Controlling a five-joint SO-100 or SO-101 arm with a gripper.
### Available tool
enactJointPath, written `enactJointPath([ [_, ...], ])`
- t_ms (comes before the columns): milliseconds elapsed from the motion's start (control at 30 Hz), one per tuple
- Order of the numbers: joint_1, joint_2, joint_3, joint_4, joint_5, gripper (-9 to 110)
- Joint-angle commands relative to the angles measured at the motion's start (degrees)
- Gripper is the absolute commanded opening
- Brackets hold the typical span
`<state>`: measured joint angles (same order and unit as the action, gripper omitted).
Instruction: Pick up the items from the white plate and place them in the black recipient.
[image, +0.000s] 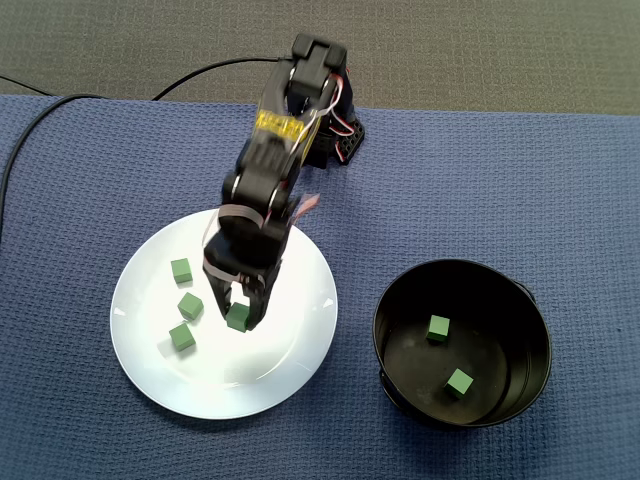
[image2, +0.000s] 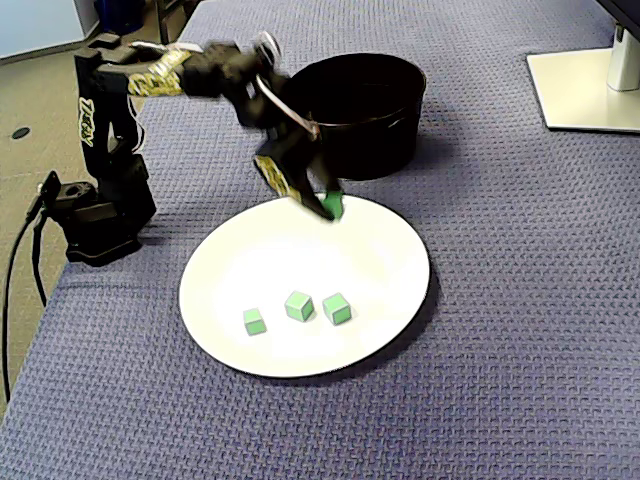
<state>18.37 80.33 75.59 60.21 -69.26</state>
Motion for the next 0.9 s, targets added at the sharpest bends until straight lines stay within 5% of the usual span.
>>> enactJointPath([
  [0,-4.5,13.4,-8.5,3.3,26.1,0],
  [267,-27.0,22.5,-16.7,7.4,53.3,0],
  [533,-48.3,12.5,-5.3,-2.4,56.6,0],
  [733,-50.3,3.6,2.6,-9.3,59.5,0],
  [867,-48.8,3.3,5.2,-9.9,57.4,27],
])
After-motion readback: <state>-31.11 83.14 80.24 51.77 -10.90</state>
